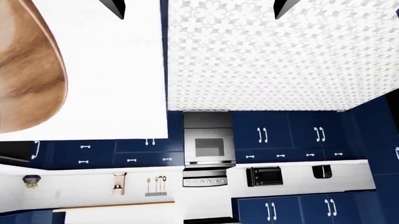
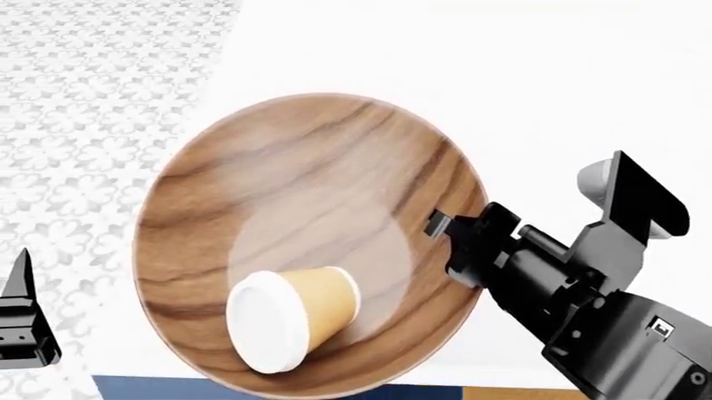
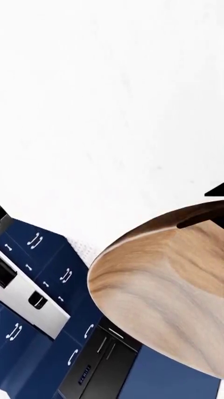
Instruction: Place the cup inside the bowl on the dining table and move the bowl to any counter.
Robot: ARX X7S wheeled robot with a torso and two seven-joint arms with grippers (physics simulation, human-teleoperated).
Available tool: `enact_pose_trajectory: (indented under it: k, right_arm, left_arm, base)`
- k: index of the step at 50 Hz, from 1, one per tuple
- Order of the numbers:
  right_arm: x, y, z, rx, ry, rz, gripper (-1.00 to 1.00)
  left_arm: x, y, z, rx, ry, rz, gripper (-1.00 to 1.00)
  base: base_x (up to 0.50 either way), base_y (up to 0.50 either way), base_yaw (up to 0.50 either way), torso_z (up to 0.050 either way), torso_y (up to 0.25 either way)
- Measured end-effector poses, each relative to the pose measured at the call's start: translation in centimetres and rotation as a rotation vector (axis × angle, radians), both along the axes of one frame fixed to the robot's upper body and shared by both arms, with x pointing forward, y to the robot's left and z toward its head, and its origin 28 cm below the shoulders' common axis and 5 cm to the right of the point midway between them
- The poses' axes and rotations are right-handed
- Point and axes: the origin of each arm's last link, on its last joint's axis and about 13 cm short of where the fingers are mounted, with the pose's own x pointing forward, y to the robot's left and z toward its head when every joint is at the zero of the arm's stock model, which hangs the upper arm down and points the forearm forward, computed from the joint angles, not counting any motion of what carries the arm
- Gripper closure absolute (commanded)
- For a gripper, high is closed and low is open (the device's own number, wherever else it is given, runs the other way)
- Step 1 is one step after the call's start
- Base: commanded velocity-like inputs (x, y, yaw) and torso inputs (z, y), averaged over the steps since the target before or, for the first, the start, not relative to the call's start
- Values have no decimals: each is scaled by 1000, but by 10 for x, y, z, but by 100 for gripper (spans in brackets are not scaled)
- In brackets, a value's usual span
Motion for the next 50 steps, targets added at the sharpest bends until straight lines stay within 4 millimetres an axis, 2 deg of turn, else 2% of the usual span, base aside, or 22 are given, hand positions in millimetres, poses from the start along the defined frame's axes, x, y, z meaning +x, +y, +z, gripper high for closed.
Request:
enact_pose_trajectory:
  k: [50]
  right_arm:
    - [-1, 0, -1, 2, -4, -19, 100]
  left_arm:
    - [-2, 5, -1, 9, 7, 22, -100]
  base:
    - [0, 500, 0, 0, 0]
